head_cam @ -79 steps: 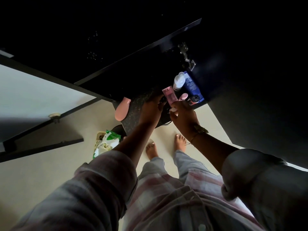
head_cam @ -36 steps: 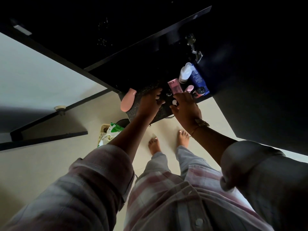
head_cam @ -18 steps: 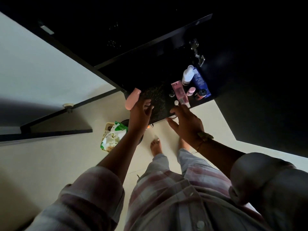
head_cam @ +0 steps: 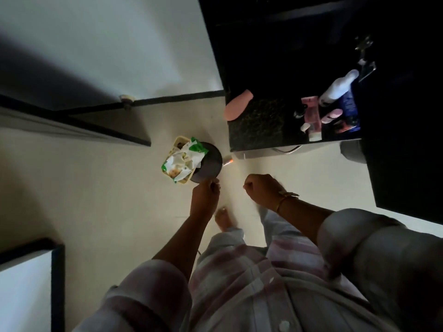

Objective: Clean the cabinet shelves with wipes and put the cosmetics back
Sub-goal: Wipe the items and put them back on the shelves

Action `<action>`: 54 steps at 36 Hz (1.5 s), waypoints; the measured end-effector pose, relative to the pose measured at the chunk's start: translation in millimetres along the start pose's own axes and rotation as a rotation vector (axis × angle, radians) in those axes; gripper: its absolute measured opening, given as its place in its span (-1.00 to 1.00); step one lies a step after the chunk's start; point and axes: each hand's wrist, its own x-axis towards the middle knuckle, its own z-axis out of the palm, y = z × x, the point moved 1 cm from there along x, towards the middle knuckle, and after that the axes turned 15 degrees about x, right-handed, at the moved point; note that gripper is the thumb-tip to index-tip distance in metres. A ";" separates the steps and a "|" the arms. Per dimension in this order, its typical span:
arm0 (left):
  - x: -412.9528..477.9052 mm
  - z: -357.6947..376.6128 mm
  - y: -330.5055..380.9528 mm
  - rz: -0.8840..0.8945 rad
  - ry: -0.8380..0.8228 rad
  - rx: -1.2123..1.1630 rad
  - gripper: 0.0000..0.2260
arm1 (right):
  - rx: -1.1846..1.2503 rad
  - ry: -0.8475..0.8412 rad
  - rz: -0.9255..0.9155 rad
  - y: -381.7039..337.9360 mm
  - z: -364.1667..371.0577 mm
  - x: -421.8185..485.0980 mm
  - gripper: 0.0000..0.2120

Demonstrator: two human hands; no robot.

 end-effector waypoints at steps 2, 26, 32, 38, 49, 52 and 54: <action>5.4 7.1 -15.6 -0.023 -0.024 0.013 -0.84 | 0.007 -0.008 0.026 -3.7 13.7 10.2 -0.77; 174.5 279.7 -188.2 -0.111 -0.126 -0.289 -0.69 | -0.302 -0.024 -0.041 155.4 252.8 263.0 -0.61; 221.1 359.1 -211.4 -0.140 -0.107 -0.343 -0.68 | -0.387 -0.011 -0.107 217.3 293.3 359.9 -0.56; 249.0 412.1 -226.5 -0.188 -0.078 -0.369 -0.69 | -0.454 -0.008 -0.224 257.5 321.2 431.3 -0.61; 261.0 445.1 -241.2 -0.205 -0.059 -0.359 -0.72 | -0.589 0.019 -0.332 292.5 335.4 460.1 -0.77; 263.9 446.7 -242.8 -0.222 -0.062 -0.362 -0.74 | -0.589 0.001 -0.347 297.0 336.8 461.7 -0.79; 265.3 447.2 -242.8 -0.228 -0.062 -0.359 -0.74 | -0.552 0.003 -0.341 298.7 337.1 462.5 -0.80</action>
